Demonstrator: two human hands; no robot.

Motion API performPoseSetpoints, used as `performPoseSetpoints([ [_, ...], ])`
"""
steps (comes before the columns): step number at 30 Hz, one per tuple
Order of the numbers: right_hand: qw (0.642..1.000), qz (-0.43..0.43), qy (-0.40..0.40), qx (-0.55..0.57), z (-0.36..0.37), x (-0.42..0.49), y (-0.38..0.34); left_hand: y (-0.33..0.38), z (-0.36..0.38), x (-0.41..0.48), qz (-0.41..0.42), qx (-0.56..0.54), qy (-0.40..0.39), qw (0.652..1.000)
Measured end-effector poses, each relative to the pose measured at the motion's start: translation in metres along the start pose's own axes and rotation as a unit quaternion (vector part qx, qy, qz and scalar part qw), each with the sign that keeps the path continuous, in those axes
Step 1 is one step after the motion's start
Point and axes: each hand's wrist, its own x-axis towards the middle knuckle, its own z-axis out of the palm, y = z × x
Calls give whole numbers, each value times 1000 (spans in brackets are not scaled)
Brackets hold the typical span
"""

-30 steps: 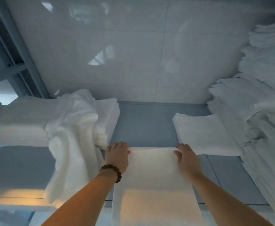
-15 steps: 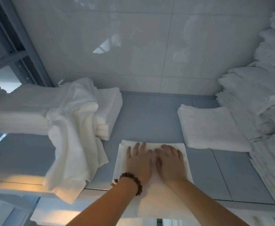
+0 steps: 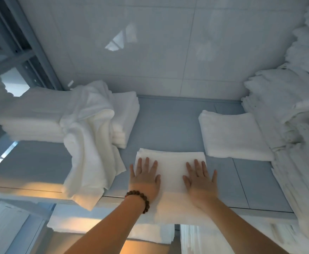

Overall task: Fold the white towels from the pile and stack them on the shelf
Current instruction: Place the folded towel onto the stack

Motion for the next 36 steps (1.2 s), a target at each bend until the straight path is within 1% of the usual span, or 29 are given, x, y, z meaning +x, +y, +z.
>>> performPoseSetpoints([
  [3, 1000, -26, 0, -6, 13, -24, -15, 13, 9, -24, 31, -25, -4, 999],
  [5, 1000, -24, -7, -6, 18, -27, -19, 14, 17, -29, 39, -19, -8, 999],
  [6, 1000, -20, -5, -1, 20, -24, -21, 12, 20, -28, 40, -14, 3, 999],
  [8, 1000, -14, 1, 5, 21, -15, -22, 9, 24, -19, 45, -4, 24, 999],
  [14, 1000, -19, -3, -1, 11, 30, -26, 4, 27, 30, 58, 26, 55, 996],
  [16, 1000, -17, -16, -1, 0, 45, -28, 2, 20, 49, 59, 26, 44, 997],
  [19, 999, -10, -48, -4, -17, 55, -32, 8, 5, 62, 51, 17, 6, 999],
  [20, 999, -12, -44, -1, -18, 52, -36, 13, 2, 59, 48, 5, 2, 999],
  [23, 1000, -29, 4, -7, -1, 29, -49, 26, 9, 32, 51, -24, 23, 998],
  [26, 999, -33, 15, -29, 23, 9, -53, 26, 21, 13, 63, -8, 23, 998],
  [29, 999, -34, 35, -24, 26, 6, -42, 14, 24, 9, 79, 0, 32, 996],
  [31, 999, -18, 46, -18, 27, 3, -30, 2, 27, 7, 84, 11, 35, 996],
  [33, 999, 11, 50, -8, 30, -4, -20, -7, 30, 3, 72, 13, 32, 997],
  [36, 999, 20, 34, 6, 28, -11, -13, -10, 31, 1, 62, -11, 10, 998],
])
